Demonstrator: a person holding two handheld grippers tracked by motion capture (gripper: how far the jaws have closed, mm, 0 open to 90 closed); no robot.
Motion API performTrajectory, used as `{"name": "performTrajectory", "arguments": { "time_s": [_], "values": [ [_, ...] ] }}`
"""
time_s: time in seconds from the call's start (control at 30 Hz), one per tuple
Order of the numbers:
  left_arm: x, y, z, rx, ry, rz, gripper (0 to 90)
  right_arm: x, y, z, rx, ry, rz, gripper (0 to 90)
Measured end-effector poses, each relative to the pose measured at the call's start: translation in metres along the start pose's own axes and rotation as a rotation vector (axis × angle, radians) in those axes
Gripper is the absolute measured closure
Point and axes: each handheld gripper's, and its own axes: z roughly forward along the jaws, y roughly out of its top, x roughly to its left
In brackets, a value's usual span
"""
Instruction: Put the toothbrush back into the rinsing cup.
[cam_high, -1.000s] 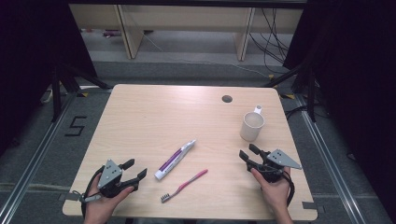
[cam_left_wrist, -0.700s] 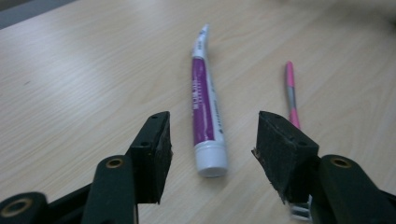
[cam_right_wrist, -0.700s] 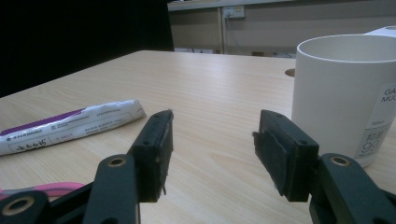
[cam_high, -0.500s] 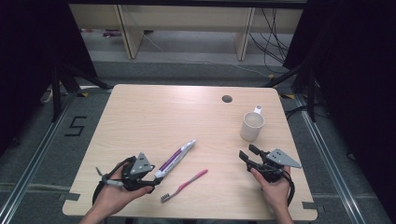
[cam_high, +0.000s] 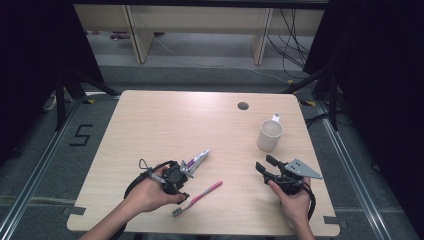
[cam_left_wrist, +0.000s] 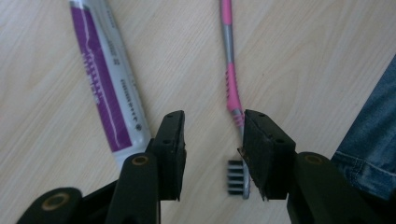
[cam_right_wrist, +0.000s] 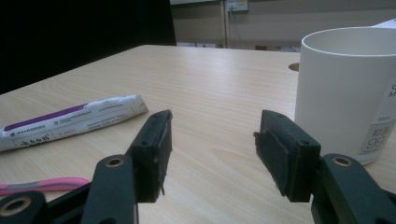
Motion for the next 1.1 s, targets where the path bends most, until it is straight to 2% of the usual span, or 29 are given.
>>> {"name": "performTrajectory", "arguments": {
  "time_s": [0.03,0.07,0.13,0.17,0.23,0.4,0.53,0.67,0.83,0.87,0.93,0.97,1.1],
  "values": [
    [0.000,0.003,0.002,0.008,-0.004,0.008,60.0,0.002,0.000,0.000,0.020,0.002,0.035,45.3],
    [-0.002,0.005,0.005,0.017,-0.010,0.000,60.0,0.002,0.000,0.000,0.020,0.002,0.035,45.3],
    [-0.003,0.011,0.011,0.031,-0.019,0.013,60.8,0.003,-0.001,0.000,0.026,0.010,0.046,45.2],
    [-0.004,0.013,0.016,0.046,-0.024,0.028,62.0,0.004,-0.001,0.001,0.026,-0.001,0.054,45.2],
    [-0.006,0.017,0.022,0.072,-0.028,0.050,62.8,0.004,-0.001,0.001,0.023,0.002,0.046,45.1],
    [-0.007,0.023,0.040,0.120,-0.042,0.075,63.6,0.006,-0.001,0.000,0.029,0.001,0.074,44.9],
    [-0.006,0.025,0.048,0.148,-0.048,0.092,65.6,0.005,-0.001,0.000,0.027,0.009,0.070,44.8],
    [-0.005,0.027,0.052,0.155,-0.057,0.103,67.0,0.004,-0.001,0.001,0.024,0.005,0.060,44.7],
    [-0.005,0.026,0.055,0.165,-0.066,0.114,69.5,0.005,-0.001,-0.001,0.040,0.006,0.074,44.6],
    [-0.005,0.025,0.055,0.168,-0.067,0.117,69.7,0.004,-0.001,0.000,0.034,0.005,0.060,44.5],
    [-0.005,0.025,0.056,0.171,-0.066,0.120,70.2,0.005,-0.002,0.001,0.022,0.017,0.069,44.5],
    [-0.005,0.024,0.057,0.178,-0.066,0.126,71.7,0.003,-0.001,0.002,0.018,0.016,0.038,44.5],
    [-0.004,0.023,0.058,0.194,-0.064,0.143,73.6,0.003,-0.001,0.002,0.016,0.015,0.037,44.5]
  ]
}}
